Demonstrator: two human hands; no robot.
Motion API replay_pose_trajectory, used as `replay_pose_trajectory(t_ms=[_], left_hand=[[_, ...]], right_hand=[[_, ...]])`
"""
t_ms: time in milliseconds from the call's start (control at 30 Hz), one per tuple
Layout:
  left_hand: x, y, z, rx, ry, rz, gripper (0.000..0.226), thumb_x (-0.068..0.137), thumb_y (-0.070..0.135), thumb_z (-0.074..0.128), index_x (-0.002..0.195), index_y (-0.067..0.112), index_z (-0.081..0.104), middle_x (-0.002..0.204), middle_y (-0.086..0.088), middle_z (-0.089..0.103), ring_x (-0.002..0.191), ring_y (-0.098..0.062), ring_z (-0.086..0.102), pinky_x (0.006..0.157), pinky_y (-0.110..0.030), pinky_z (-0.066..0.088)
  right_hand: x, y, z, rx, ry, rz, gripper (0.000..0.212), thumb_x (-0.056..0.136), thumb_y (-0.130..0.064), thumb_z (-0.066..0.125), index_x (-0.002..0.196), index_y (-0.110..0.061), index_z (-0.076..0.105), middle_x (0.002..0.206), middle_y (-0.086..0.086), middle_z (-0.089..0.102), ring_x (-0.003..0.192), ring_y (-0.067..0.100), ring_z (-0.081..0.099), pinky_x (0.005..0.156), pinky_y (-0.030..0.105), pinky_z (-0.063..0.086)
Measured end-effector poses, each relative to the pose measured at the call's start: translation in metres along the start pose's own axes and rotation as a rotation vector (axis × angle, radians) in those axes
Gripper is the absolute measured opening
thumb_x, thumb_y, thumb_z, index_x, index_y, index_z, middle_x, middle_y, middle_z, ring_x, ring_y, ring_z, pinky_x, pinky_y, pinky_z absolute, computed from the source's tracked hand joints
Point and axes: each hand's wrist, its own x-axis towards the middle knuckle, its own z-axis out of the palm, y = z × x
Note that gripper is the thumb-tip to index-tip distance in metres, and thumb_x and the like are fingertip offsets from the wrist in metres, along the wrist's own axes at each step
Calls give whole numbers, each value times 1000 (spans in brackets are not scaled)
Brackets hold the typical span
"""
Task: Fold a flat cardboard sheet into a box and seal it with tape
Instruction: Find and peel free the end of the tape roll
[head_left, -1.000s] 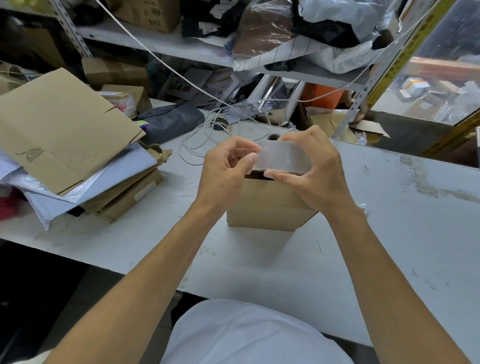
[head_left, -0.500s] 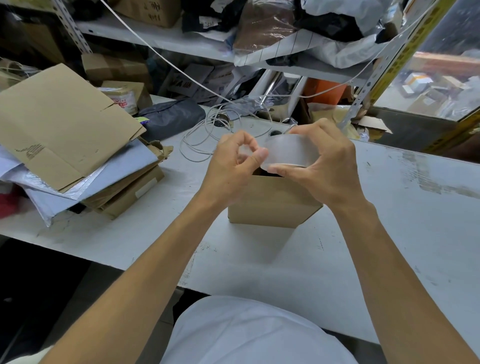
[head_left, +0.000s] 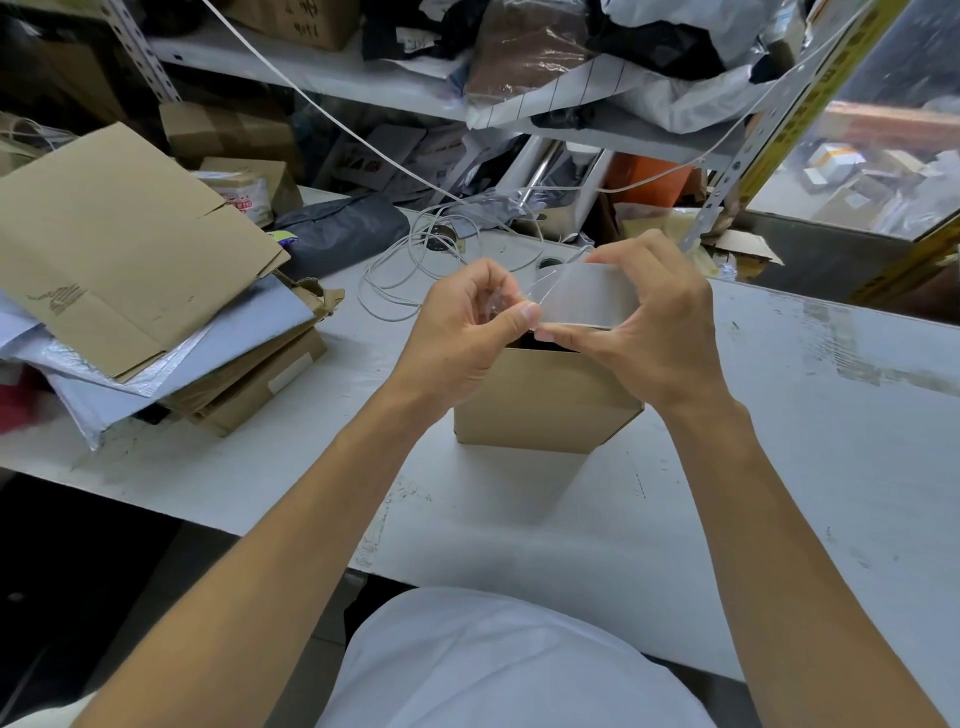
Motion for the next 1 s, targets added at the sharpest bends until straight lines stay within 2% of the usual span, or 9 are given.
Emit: replay_pose_trajectory(t_ms=[133,233,333,500,567,667,767,900,1000], left_hand=[[-1,-4,1,8,-4,6,14,79,16,71,80,16,57,72,-2,54,76,-29,51,71,-40,41],[-4,-1,3,12,-19,5,13,80,12,69,80,15,57,72,-7,54,72,-28,50,64,-32,41],[-9,0,8,8,-79,12,13,81,11,69,80,14,57,74,-11,56,70,-22,46,63,-27,39],[-6,1,9,16,-32,-24,14,82,16,72,79,17,58,70,4,55,69,-16,49,64,-21,41],[-5,-2,7,33,-24,-38,13,82,19,72,80,18,59,77,-1,59,73,-17,52,69,-25,43],[-5,-4,10,31,4,-82,23,79,17,79,74,18,56,109,-3,69,85,-6,64,80,-25,49],[-3,-3,13,-18,96,-28,35,81,1,77,67,14,48,118,-8,68,74,1,62,71,-16,49],[3,-4,6,-140,109,-24,34,86,-3,70,68,14,46,121,-14,69,111,-13,67,91,-24,51],[5,-6,-1,-290,68,-69,32,85,-1,69,70,13,45,113,-17,72,120,-20,64,101,-37,51]], right_hand=[[-2,-3,1,10,19,28,75,66,-73,70,109,-12,64,106,8,63,96,20,56,76,20,41],[-3,-5,3,17,2,67,74,66,-73,69,109,-13,65,104,6,62,93,15,54,75,18,39],[2,-1,-1,-39,11,106,76,62,-71,67,110,-12,65,104,8,61,96,21,55,78,28,44],[11,5,-9,-86,16,97,74,63,-65,76,113,-11,64,108,10,62,103,26,56,84,27,41],[10,6,-7,-80,19,109,77,62,-69,73,112,-12,63,107,9,62,101,24,56,83,31,46],[10,5,-5,-68,-27,96,80,61,-75,69,109,-11,60,105,8,60,98,22,54,80,29,45],[9,1,-6,-5,-86,77,69,66,-61,77,109,-12,54,104,1,53,95,16,48,74,24,42],[7,-1,-11,56,-148,51,59,69,-28,83,116,-11,52,107,-6,45,98,13,43,76,12,40],[8,4,-12,62,-72,39,60,69,-43,85,112,-11,59,105,-2,56,95,11,45,75,8,32]])
